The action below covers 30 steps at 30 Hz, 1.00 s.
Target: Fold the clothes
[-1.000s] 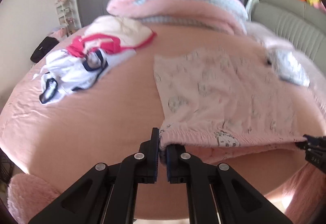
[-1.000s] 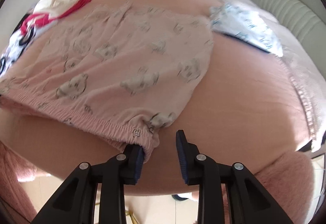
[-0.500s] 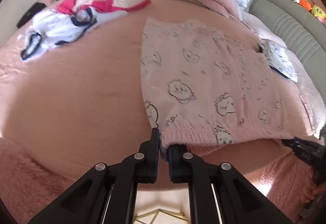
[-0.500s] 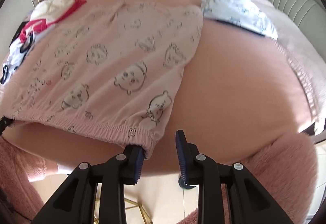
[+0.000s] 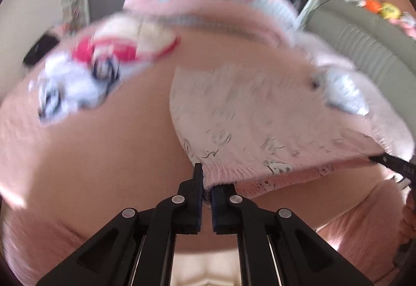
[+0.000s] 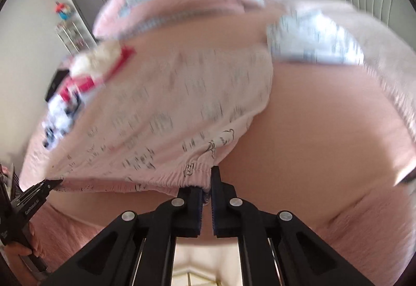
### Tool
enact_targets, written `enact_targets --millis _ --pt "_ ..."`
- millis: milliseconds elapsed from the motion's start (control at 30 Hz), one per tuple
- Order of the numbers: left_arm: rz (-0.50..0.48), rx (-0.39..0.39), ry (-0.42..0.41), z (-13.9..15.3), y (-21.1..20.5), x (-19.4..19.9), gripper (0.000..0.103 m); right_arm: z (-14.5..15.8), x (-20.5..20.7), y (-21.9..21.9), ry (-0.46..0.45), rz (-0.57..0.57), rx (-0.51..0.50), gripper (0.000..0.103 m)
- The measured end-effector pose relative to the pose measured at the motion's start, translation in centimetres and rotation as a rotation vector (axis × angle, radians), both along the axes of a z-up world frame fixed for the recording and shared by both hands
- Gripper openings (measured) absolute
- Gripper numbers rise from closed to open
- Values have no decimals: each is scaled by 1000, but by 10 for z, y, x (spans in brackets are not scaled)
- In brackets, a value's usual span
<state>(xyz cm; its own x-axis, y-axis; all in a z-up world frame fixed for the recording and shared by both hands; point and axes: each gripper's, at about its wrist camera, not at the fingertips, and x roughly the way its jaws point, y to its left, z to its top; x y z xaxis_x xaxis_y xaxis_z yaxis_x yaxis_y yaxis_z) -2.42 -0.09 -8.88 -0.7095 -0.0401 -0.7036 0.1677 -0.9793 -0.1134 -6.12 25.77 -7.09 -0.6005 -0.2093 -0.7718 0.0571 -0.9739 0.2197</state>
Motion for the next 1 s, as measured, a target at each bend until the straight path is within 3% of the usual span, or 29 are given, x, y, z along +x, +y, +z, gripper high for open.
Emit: enact_targets --millis 133,267,367,467,533,567,600,700,767,800,900,967,1000 --pt "-127 14 245 110 12 27 4 111 17 4 257 18 -36 3" --pt "-206 62 358 178 5 42 4 197 44 20 417 58 -151 3" --pt "-228 90 307 178 -4 19 4 207 29 19 399 36 -76 4" --pt "-227 95 107 127 -17 -66 4 161 -45 4 216 36 56 4" --pt "-196 -16 49 114 -20 -112 4 134 -97 -3 103 36 96 4" --pt "-191 -67 58 124 -18 -127 4 135 -113 -4 85 42 85 4" --pt "-196 -88 108 146 -16 -132 4 149 -123 -6 101 43 78 4" --pt "-195 -122 334 243 -14 -123 4 243 -123 -12 306 47 44 4" --pt "-185 -122 443 295 -22 -110 4 300 -109 -9 442 39 13 4" --pt "-182 -116 466 305 -27 -104 4 324 -100 -9 497 34 1 4" --pt "-173 -98 509 320 -39 -83 6 354 -79 -9 572 29 -12 4" --pt "-187 -80 472 293 -42 -70 6 340 -65 -11 559 35 -3 4" --pt "-191 -71 436 273 -41 -65 6 317 -58 -11 530 36 3 4"
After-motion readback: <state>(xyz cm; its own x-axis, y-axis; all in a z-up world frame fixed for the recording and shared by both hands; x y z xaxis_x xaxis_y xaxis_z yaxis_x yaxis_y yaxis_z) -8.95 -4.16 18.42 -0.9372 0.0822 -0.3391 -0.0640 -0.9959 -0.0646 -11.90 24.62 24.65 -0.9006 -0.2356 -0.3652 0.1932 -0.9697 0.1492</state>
